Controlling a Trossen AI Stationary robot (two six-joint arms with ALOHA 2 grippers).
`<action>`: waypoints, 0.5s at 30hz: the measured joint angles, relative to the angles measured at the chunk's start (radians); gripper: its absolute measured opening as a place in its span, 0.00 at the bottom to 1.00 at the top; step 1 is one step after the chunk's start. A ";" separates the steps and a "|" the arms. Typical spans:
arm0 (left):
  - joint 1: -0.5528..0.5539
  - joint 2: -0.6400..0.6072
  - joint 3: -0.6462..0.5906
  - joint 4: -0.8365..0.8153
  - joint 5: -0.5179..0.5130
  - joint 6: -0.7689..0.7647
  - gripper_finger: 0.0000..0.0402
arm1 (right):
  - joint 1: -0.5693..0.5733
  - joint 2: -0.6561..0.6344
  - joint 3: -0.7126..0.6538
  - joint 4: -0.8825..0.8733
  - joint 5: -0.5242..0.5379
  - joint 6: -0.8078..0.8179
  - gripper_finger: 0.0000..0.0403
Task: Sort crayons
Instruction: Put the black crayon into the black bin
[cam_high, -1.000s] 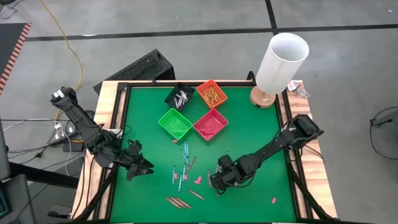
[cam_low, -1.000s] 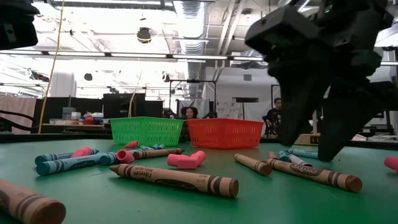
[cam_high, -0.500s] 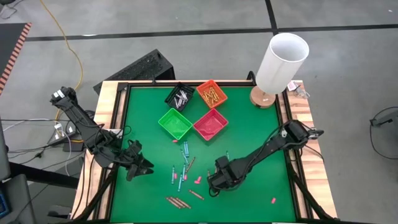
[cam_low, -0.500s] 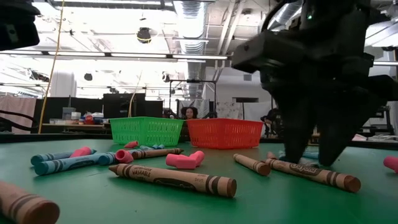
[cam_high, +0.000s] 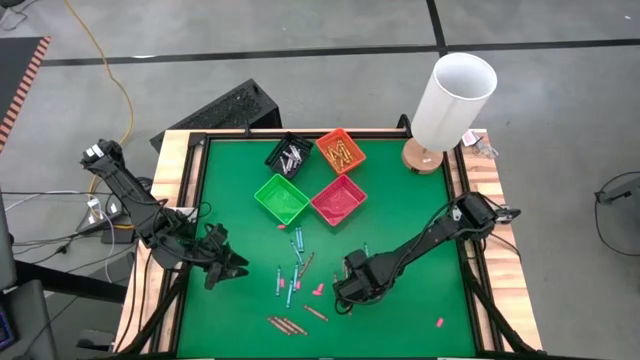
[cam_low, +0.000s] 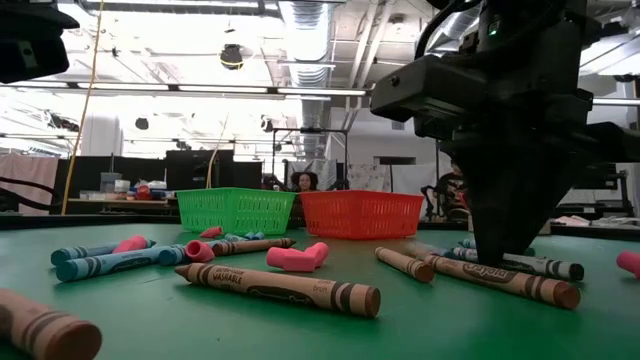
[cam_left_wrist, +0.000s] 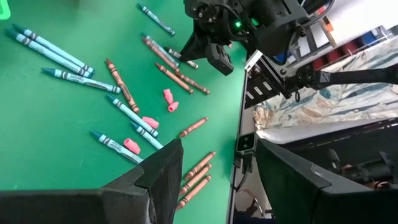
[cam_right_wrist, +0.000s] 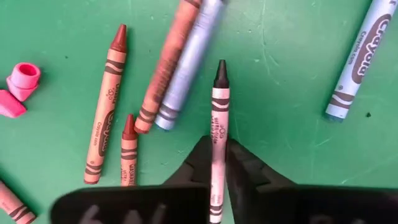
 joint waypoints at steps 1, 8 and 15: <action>0.000 0.000 0.000 0.000 -0.002 0.000 0.48 | 0.000 0.000 0.000 0.001 0.000 -0.003 0.07; 0.000 0.000 0.000 0.000 -0.002 0.000 0.48 | 0.000 -0.002 0.000 0.002 -0.011 -0.019 0.02; 0.000 0.000 0.000 0.000 -0.002 0.012 0.48 | -0.009 -0.039 0.030 -0.044 -0.025 -0.060 0.01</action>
